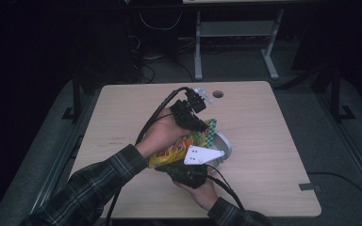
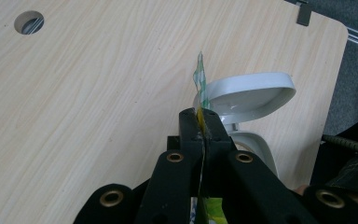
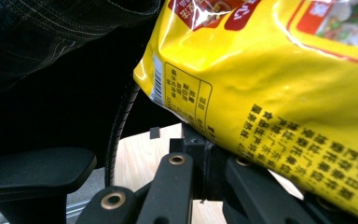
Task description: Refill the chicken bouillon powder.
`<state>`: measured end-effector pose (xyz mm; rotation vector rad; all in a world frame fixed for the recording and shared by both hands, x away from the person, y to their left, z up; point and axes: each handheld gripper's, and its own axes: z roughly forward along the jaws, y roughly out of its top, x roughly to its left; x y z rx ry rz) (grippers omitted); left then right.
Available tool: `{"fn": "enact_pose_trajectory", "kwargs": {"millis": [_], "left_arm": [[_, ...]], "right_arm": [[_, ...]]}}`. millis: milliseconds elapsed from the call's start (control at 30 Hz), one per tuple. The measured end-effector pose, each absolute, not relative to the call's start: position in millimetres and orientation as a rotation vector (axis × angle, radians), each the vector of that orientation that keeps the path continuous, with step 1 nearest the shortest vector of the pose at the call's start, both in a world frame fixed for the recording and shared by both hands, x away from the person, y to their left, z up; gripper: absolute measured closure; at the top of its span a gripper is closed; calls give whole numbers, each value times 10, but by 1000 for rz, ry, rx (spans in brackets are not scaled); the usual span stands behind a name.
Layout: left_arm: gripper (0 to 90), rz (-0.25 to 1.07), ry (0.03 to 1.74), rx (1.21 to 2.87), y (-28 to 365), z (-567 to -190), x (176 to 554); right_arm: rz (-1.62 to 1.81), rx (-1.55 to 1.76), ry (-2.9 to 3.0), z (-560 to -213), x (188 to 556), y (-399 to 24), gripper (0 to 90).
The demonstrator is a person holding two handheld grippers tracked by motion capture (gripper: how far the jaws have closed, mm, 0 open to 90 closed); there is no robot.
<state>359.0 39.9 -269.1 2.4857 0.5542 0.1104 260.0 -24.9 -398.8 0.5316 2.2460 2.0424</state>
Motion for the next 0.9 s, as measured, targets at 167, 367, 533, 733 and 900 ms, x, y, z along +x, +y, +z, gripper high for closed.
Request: {"fn": "enact_pose_trajectory", "kwargs": {"millis": [167,367,533,733,900], "left_arm": [[899,108,553,2490,396,-2694,3591],[899,107,552,2490,395,-2694,3592],[899,111,551,2490,392,-2696,3592],[899,111,549,2491,389,-2696,3594],[899,113,548,2491,386,-2695,3592]], "right_arm": [[2045,533,2247,-3989,2597,-248,900],[2045,532,2247,-3988,2597,-249,900],[2045,533,2247,-3989,2598,-249,900],[2045,534,2247,-3989,2598,-251,900],[2045,534,2246,-3988,2597,-253,900]]}}
